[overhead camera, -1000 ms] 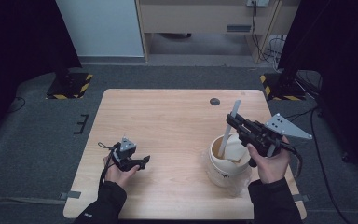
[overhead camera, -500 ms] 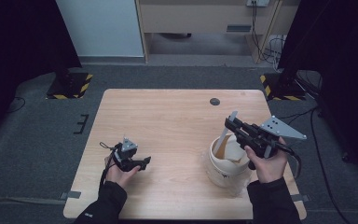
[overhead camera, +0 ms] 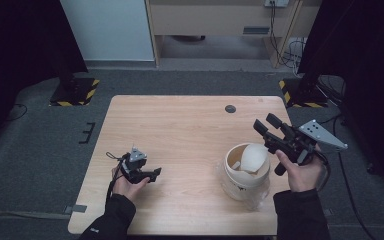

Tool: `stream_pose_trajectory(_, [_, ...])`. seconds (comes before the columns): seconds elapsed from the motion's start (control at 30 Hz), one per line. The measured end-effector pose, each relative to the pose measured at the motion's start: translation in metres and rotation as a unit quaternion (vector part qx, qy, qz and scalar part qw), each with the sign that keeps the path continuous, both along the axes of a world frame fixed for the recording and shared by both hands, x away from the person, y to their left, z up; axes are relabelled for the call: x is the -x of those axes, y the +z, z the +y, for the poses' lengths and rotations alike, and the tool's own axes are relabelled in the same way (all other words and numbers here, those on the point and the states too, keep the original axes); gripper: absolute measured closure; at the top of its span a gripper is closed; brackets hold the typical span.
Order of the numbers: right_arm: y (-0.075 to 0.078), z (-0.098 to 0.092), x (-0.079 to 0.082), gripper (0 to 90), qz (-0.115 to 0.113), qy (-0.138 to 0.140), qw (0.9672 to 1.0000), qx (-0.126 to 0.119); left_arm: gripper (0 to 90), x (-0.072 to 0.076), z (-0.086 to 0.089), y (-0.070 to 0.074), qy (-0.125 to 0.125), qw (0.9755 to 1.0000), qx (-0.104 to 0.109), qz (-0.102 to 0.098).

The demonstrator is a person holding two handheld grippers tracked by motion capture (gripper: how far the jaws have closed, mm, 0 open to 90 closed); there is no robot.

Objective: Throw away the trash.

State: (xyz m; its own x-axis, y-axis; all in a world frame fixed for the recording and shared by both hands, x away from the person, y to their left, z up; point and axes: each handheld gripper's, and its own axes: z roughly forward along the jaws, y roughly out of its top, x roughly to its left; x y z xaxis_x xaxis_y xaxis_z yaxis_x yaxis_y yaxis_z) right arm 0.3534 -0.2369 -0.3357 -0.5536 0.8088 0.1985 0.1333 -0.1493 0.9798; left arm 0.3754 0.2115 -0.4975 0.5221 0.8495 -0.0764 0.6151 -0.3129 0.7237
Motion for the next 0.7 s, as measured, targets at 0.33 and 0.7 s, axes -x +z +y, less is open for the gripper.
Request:
stream_pose_trajectory(0.33, [-0.074, -0.052, -0.039, 20.2, 0.099, -0.099, 0.9894, 0.041, 24.0, -0.005, 0.011, -0.005, 0.015, 0.9998, -0.002, 0.011])
stream_pose_trajectory(0.7, [-0.147, -0.083, -0.049, 15.3, 0.188, -0.128, 0.9683, 0.104, 17.2, -0.010, 0.027, -0.011, 0.031, 0.9992, -0.016, 0.017])
